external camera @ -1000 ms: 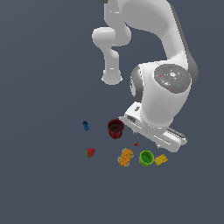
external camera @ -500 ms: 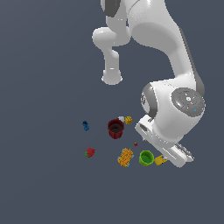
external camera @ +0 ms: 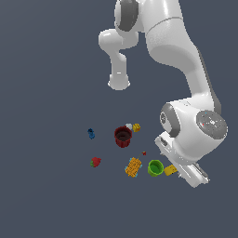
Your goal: Pick up a designated object from a clutter of objects.
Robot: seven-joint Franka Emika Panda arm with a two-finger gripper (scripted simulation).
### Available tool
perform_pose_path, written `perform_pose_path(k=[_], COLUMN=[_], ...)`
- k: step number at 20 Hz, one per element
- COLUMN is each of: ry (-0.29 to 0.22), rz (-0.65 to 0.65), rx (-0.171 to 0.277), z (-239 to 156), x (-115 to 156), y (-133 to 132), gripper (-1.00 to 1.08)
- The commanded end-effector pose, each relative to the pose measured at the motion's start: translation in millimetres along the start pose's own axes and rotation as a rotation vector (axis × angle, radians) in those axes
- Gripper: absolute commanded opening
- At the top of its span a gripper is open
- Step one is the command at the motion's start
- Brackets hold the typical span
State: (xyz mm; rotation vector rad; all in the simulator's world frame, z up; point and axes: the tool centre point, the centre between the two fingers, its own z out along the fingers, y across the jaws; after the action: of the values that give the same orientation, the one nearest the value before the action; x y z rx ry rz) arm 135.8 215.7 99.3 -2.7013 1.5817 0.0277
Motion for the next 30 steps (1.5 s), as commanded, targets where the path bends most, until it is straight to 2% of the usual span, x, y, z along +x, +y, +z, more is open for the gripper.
perform_pose_path(k=[1,9,17,25,30], ry=[0.007,0.019,0.020,0.020,0.020], rz=[0.037,0.100,0.104,0.108,0.109], rx=[0.000,0.000,0.000,0.000,0.000], z=[9,26,31,70,79], x=[-6,-17,-19,-18,-18], y=[-5,-14,-14,-13,-14], gripper=[1.00,1.00,1.00,1.00,1.00])
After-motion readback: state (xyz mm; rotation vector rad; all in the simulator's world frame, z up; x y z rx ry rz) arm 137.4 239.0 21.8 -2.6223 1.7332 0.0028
